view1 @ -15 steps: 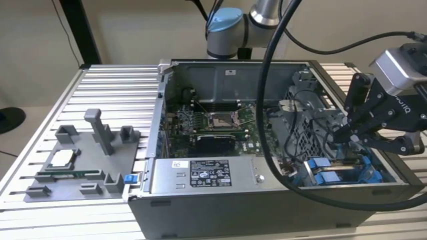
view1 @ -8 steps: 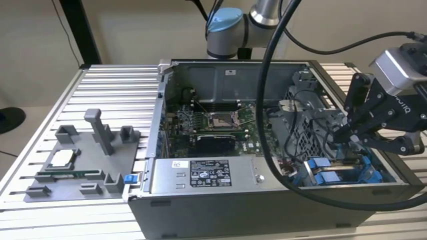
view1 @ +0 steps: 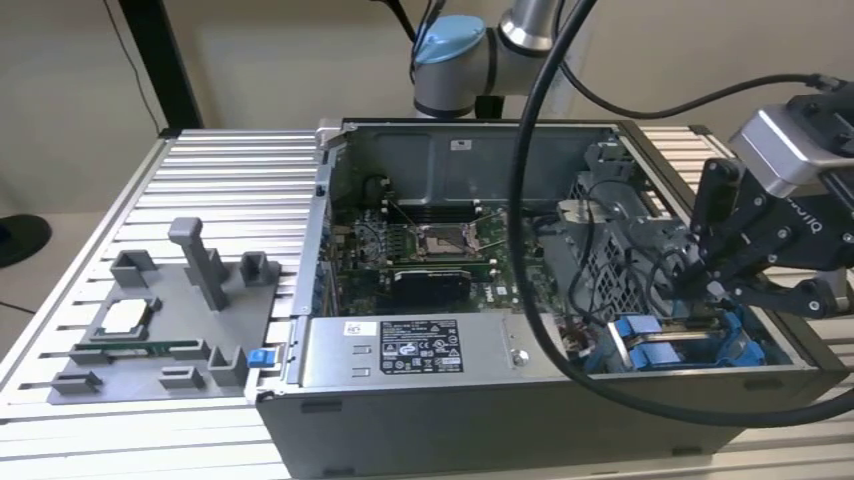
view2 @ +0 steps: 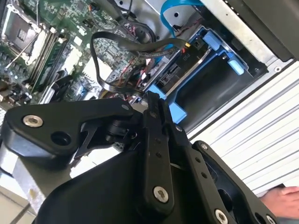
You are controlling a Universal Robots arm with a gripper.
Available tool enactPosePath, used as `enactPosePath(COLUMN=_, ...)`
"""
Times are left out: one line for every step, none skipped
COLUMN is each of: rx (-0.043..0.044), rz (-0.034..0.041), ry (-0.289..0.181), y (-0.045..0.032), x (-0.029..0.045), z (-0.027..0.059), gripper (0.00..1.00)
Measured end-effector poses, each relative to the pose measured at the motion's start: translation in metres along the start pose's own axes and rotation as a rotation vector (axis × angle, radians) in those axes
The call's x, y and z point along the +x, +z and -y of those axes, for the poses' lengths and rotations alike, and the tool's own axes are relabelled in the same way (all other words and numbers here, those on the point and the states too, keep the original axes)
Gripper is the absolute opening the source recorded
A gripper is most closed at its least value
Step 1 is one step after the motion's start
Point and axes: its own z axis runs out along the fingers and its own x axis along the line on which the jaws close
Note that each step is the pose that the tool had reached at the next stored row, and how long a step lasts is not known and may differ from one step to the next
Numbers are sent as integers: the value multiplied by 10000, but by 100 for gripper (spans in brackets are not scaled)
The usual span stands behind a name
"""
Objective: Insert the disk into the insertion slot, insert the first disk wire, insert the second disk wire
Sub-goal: 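Insert the second disk wire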
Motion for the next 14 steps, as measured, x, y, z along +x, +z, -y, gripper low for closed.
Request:
enactPosePath(rx=76, rz=-47, ry=-11, y=6, x=-6, z=-2, gripper=0)
enactPosePath(rx=143, rz=-92, ry=-20, y=11, x=-11, z=-5, gripper=0)
enactPosePath(rx=221, rz=-144, ry=-29, y=18, x=-17, z=-8, gripper=0)
enactPosePath(rx=288, rz=-189, ry=-36, y=23, x=-22, z=-11, gripper=0)
enactPosePath(rx=363, rz=-243, ry=-46, y=29, x=-27, z=-14, gripper=0)
enactPosePath(rx=436, rz=-297, ry=-53, y=35, x=-31, z=-18, gripper=0)
enactPosePath(rx=509, rz=-357, ry=-59, y=40, x=-34, z=-22, gripper=0)
enactPosePath(rx=582, rz=-425, ry=-64, y=44, x=-36, z=-27, gripper=0)
enactPosePath(rx=652, rz=-499, ry=-67, y=48, x=-38, z=-33, gripper=0)
enactPosePath(rx=726, rz=-578, ry=-69, y=53, x=-39, z=-39, gripper=0)
enactPosePath(rx=792, rz=-653, ry=-72, y=57, x=-40, z=-45, gripper=0)
enactPosePath(rx=858, rz=-734, ry=-75, y=61, x=-41, z=-51, gripper=0)
enactPosePath(rx=917, rz=-813, ry=-78, y=65, x=-43, z=-55, gripper=0)
enactPosePath(rx=973, rz=-889, ry=-81, y=68, x=-45, z=-56, gripper=0)
